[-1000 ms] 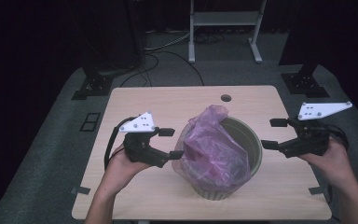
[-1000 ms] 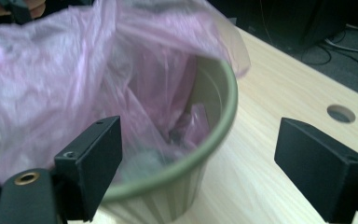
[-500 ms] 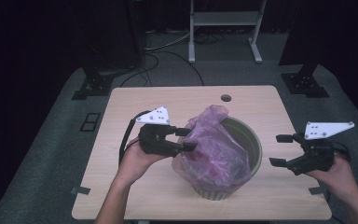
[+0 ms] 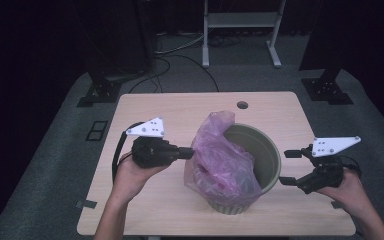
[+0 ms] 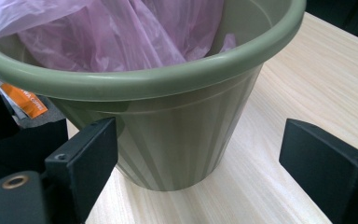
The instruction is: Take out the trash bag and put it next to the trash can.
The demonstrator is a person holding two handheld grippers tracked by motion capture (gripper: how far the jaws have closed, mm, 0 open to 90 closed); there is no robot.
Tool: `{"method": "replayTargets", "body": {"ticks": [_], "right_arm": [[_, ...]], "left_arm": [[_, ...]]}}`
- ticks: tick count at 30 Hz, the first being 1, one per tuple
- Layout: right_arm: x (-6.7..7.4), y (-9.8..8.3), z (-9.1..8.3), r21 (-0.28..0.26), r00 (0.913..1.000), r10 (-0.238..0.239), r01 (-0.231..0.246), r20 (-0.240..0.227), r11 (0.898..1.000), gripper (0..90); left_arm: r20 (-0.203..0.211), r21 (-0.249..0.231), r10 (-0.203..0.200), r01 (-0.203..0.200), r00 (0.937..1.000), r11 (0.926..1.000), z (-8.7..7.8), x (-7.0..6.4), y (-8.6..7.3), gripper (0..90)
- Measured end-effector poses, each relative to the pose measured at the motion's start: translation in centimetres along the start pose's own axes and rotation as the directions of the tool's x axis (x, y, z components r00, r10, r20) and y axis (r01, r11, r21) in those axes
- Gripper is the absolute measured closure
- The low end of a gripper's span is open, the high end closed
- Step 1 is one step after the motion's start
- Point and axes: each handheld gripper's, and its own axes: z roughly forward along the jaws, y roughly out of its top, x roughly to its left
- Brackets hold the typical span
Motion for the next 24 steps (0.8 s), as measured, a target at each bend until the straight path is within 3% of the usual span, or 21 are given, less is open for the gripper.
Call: {"method": "replayTargets", "body": {"ticks": [5, 11, 16, 19, 24], "right_arm": [[0.0, 0.0, 0.1, -0.001, 1.0000, 0.000, 0.000, -0.001, 1.000, 10.3], [0.1, 0.1, 0.0, -0.002, 1.0000, 0.001, -0.001, -0.005, 1.000, 10.3], [0.1, 0.2, -0.1, -0.008, 1.0000, 0.000, 0.000, -0.004, 1.000, 10.3], [0.1, 0.2, -0.1, -0.008, 1.0000, -0.001, 0.001, -0.003, 1.000, 10.3], [0.1, 0.3, -0.1, -0.008, 1.0000, -0.004, 0.004, -0.003, 1.000, 10.3]], "left_arm": [[0.011, 0.036, -0.032, 0.032, 0.9994, 0.9988, -0.7, 0.1, -1.4, 89.5], [0.035, 0.115, -0.050, 0.045, 0.9981, 0.9923, 0.2, 0.4, -3.0, 89.7], [0.064, 0.165, -0.042, 0.031, 0.9971, 0.9858, 1.3, 0.3, -3.3, 89.9], [0.068, 0.159, -0.021, 0.010, 0.9975, 0.9872, 1.7, 0.1, -3.2, 89.5], [0.043, 0.149, 0.007, -0.014, 0.9990, 0.9887, 2.0, 0.0, -3.2, 73.6]]}}
